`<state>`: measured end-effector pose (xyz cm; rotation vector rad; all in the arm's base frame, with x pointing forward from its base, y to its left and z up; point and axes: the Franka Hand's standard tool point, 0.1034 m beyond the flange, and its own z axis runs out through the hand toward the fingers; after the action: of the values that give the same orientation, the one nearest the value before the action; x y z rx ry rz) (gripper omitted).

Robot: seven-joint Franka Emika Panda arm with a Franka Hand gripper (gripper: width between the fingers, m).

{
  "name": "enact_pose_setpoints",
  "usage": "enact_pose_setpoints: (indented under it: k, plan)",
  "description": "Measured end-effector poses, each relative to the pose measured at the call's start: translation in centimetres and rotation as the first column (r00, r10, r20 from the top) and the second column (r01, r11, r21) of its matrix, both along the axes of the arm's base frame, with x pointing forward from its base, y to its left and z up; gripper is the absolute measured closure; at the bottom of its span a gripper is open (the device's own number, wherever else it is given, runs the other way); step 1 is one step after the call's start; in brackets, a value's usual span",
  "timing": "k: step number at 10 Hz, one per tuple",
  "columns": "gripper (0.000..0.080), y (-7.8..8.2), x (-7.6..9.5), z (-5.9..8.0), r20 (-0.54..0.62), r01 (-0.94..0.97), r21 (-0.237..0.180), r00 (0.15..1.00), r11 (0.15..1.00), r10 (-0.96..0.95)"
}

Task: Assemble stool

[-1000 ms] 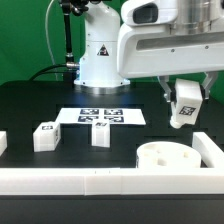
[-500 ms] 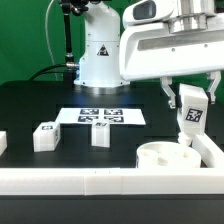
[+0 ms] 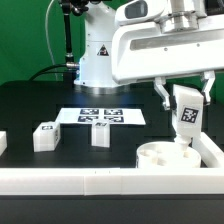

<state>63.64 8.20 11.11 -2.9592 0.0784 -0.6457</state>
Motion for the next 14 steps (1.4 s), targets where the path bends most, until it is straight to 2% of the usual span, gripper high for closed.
enact_pose_setpoints:
  k: [3, 6, 14]
  plan:
    - [0.0472, 0.0, 0.1, -0.1, 0.000, -0.004, -0.001, 1.000, 1.000, 0.004]
    - [0.0472, 0.0, 0.9, -0.8, 0.001, -0.009, -0.002, 1.000, 1.000, 0.009]
    - [0.0472, 0.6, 0.3, -2.6, -0.025, -0.017, -0.004, 1.000, 1.000, 0.017]
